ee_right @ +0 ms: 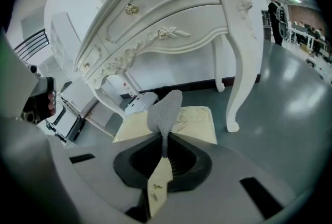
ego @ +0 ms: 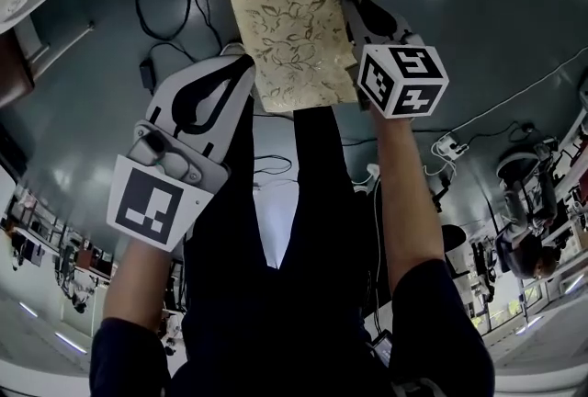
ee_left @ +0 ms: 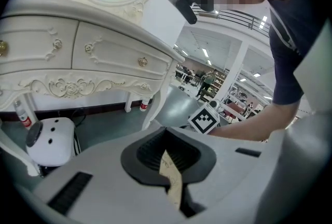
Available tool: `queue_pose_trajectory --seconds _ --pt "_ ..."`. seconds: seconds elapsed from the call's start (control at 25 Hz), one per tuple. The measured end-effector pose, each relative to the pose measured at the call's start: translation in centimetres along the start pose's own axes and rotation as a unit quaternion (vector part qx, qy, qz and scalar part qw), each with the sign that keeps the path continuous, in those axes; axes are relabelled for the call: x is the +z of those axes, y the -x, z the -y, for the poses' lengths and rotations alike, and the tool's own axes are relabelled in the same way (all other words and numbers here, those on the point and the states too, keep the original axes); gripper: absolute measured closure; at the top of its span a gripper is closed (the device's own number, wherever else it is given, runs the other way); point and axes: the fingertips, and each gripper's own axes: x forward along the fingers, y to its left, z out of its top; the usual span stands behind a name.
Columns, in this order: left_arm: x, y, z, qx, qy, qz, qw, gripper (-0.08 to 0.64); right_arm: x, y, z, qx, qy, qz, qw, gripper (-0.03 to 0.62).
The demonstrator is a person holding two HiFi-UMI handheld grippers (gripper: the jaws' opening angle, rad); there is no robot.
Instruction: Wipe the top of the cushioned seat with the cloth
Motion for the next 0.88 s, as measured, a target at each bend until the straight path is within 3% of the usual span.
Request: queue_pose_trajectory --seconds 0.48,0.88 --pt "-3.9 7.0 -3.5 0.021 0.018 0.01 0.9996 0.554 -4.4 -3.3 -12.1 0.057 0.018 -0.027 0.998 0.554" --pt "-5.9 9.3 -4.6 0.022 0.029 0.013 0.9993 0.553 -6.6 -4.3 -16.0 0.073 0.032 -0.047 0.996 0.554"
